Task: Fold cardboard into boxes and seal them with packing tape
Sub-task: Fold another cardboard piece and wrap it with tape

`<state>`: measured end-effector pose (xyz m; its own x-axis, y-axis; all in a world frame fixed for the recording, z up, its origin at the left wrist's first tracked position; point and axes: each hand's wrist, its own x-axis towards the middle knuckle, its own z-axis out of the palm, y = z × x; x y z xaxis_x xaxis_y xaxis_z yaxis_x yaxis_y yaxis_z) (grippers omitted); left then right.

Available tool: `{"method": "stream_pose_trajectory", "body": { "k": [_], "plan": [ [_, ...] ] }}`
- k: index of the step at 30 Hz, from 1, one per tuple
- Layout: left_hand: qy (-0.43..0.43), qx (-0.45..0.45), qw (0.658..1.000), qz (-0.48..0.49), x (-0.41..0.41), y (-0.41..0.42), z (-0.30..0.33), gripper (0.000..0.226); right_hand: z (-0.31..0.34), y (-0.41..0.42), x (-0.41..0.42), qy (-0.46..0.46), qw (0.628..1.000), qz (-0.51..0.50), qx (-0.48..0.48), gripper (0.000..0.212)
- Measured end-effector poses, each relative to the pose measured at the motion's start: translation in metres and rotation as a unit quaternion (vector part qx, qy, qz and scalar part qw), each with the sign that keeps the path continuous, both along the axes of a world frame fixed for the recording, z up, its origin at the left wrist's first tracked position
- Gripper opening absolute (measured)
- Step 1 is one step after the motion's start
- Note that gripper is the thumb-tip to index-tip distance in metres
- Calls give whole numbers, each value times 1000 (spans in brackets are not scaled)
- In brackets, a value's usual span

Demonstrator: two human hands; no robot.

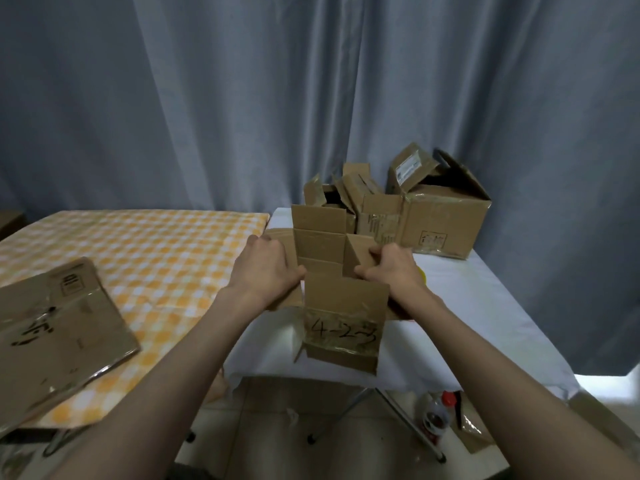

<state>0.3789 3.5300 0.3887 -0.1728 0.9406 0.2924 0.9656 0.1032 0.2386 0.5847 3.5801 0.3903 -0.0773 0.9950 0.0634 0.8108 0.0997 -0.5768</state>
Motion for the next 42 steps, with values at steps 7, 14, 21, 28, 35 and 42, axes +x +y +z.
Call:
{"method": "stream_pose_trajectory", "body": {
  "k": [7,14,21,28,35,42],
  "plan": [
    [-38,42,997,-54,-6,-3,3,23,-13,-6,-12,118,993,-21,3,42],
    [-32,47,996,-70,-13,-3,2,22,-34,-6,-18,247,968,-46,-28,58],
    [-174,-38,975,-135,-17,-15,10,66,-75,-18,-21,365,917,-18,-160,68],
    [-260,-137,936,-192,-57,-31,-25,66,-67,-18,-25,241,969,41,-41,40],
    [-179,-114,968,-134,-62,-17,-45,158,-75,-20,-28,185,981,51,-14,46],
    [-117,-205,959,-158,-55,15,-24,171,-71,-20,-23,190,981,48,-11,48]
  ]
}}
